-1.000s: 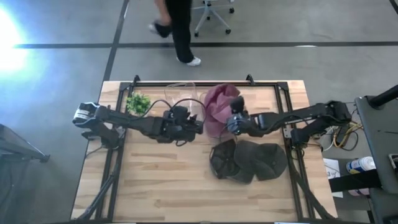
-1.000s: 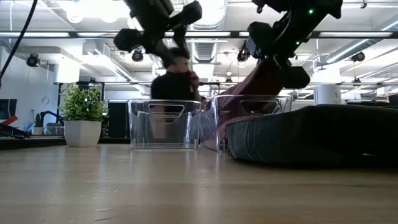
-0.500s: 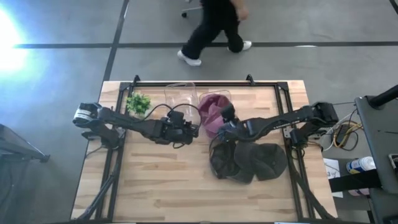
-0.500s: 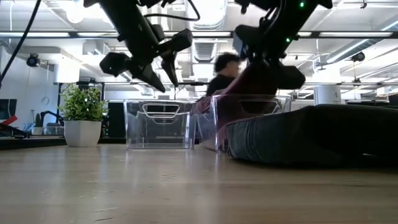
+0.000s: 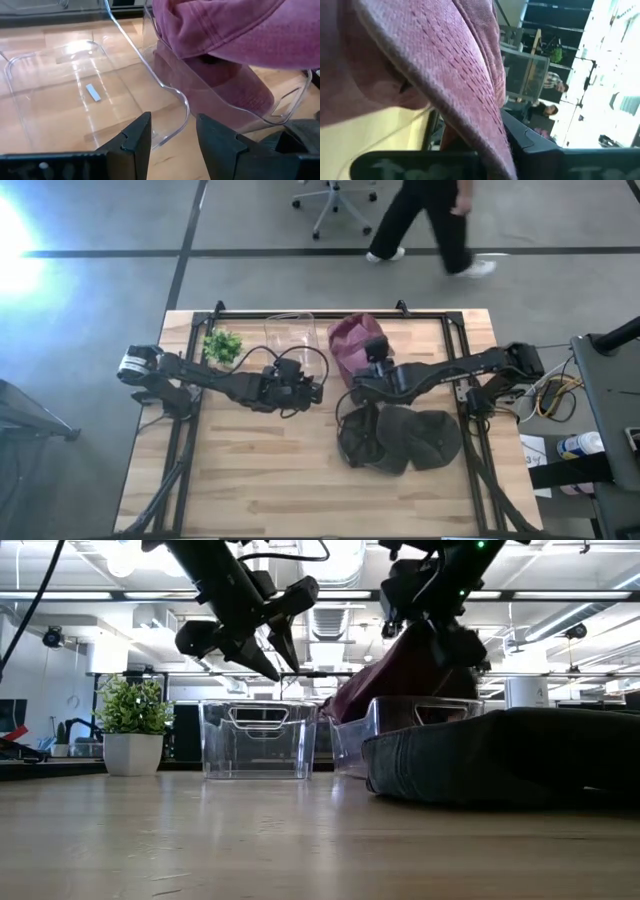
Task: Pick & Place hat
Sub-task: Put the red cap into the right transparent bin
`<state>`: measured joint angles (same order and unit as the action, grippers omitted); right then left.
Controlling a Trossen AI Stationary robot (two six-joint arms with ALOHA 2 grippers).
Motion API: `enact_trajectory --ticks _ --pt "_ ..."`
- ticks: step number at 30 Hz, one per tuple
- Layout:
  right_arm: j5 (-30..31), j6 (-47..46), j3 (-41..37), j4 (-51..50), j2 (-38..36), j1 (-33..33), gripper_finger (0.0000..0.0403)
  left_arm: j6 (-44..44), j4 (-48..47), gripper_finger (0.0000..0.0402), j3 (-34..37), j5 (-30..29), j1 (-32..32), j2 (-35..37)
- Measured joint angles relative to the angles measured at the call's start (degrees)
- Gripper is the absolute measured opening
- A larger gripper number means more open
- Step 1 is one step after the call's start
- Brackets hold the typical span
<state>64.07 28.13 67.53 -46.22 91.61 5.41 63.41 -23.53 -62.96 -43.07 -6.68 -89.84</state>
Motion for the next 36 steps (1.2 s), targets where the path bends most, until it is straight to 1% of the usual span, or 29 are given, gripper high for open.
enact_trajectory --ticks 4,10,13,16,22,25,27,31,36 --pt "0.4 1.4 -1.3 -1.0 -1.3 -0.1 0.0015 -1.0 0.2 0.0149 0.0 -0.1 0.1 0.0" --pt "-0.5 8.9 -6.3 -2.0 -0.6 -1.2 0.0014 -1.8 0.5 0.0149 0.1 0.0 0.1 0.0" --pt "-0.8 10.8 -8.2 -1.6 -0.6 -1.2 0.0014 -1.8 0.6 0.0149 0.2 -0.1 0.1 0.0" --pt "-0.8 11.1 -8.5 0.0 -0.7 -1.1 0.0014 -1.8 0.6 0.0149 0.3 0.0 0.1 0.0" --pt "-1.4 11.0 -4.4 1.3 -0.8 -0.4 0.0014 -1.8 0.8 0.0149 0.4 -0.1 0.2 0.0" --pt "-4.8 11.0 -3.2 4.0 -0.8 -0.4 0.0014 -1.8 0.9 0.0149 0.4 -0.1 0.2 0.0" --pt "-7.2 10.9 -3.3 5.7 -0.6 -0.4 0.0013 -1.8 0.9 0.0149 0.5 0.0 0.2 -0.1" --pt "-7.7 11.7 -5.2 6.5 1.9 -0.4 0.0013 -2.0 0.8 0.0149 0.5 0.0 0.2 -0.1" --pt "-8.2 8.6 -5.4 7.7 3.9 0.4 0.0023 -2.1 0.7 0.0149 0.5 0.0 0.2 -0.1"
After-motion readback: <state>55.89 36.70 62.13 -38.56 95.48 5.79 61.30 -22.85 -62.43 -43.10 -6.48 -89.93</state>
